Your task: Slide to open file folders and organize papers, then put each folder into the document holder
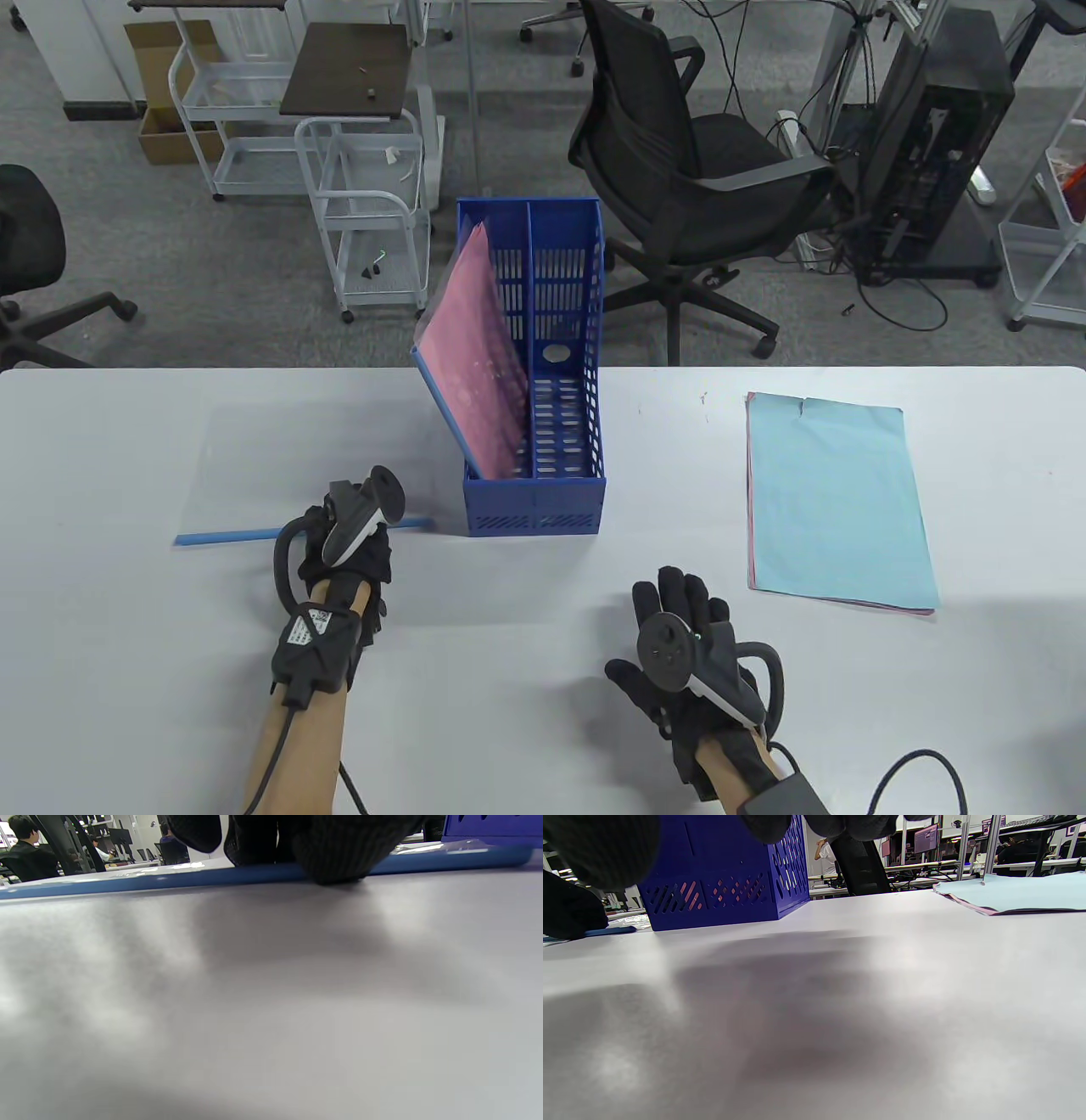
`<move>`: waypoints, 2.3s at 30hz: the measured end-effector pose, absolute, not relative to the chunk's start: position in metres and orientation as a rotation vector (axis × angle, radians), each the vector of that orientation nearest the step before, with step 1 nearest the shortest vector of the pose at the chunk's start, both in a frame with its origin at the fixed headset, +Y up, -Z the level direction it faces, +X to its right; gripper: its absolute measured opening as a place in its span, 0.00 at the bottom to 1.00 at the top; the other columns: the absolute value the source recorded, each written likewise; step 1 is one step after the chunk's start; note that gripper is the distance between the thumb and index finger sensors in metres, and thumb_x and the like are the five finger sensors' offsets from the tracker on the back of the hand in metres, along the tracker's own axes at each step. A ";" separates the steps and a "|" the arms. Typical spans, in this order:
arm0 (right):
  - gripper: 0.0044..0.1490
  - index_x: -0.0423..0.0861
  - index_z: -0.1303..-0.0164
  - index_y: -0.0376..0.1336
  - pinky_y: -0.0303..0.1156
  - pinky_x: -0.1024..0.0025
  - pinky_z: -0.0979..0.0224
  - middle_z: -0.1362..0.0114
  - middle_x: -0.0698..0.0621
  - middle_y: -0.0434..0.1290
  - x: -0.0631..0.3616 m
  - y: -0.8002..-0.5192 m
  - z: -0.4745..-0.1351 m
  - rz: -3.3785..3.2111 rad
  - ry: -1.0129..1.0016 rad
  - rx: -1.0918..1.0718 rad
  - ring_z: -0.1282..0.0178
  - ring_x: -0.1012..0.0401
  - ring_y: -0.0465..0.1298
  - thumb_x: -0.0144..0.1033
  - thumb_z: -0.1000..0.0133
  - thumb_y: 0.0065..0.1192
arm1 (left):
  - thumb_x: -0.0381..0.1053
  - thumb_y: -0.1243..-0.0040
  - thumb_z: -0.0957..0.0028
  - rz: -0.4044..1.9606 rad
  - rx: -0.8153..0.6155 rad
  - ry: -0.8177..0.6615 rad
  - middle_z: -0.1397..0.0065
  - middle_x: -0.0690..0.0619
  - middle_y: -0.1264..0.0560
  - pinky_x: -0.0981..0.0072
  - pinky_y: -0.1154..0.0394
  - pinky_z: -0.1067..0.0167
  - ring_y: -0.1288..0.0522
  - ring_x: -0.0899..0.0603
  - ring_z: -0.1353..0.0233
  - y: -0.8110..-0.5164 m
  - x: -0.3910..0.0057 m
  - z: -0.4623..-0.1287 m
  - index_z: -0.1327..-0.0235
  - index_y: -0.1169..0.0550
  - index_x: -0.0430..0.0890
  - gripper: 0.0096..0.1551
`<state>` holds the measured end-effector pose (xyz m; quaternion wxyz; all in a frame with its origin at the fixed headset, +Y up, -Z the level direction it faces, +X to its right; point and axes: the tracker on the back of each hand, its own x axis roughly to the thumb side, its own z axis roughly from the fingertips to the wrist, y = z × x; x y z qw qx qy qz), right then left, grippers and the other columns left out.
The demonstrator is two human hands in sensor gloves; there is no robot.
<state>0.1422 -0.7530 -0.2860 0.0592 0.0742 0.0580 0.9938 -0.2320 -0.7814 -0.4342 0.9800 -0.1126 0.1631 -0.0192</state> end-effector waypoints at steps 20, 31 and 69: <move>0.60 0.52 0.22 0.41 0.45 0.40 0.20 0.14 0.43 0.39 0.140 -0.756 -0.285 3.009 0.210 0.228 0.15 0.41 0.46 0.68 0.58 0.58 | 0.52 0.36 0.55 -0.070 -0.235 0.347 0.24 0.67 0.29 0.57 0.35 0.14 0.27 0.53 0.21 -0.782 -0.232 -0.448 0.41 0.19 0.66 0.26; 0.60 0.52 0.22 0.41 0.45 0.40 0.20 0.14 0.43 0.39 0.140 -0.755 -0.285 3.006 0.219 0.219 0.15 0.40 0.46 0.68 0.58 0.58 | 0.54 0.40 0.55 -0.023 -0.236 0.342 0.24 0.67 0.30 0.59 0.37 0.12 0.28 0.54 0.22 -0.782 -0.238 -0.449 0.40 0.20 0.67 0.27; 0.61 0.53 0.25 0.51 0.58 0.43 0.18 0.16 0.50 0.59 0.111 -0.736 -0.271 2.385 0.326 0.695 0.16 0.47 0.62 0.66 0.65 0.70 | 0.55 0.39 0.58 0.351 -0.633 -0.436 0.33 0.52 0.22 0.46 0.24 0.31 0.18 0.44 0.36 -0.713 -0.148 -0.254 0.44 0.18 0.54 0.27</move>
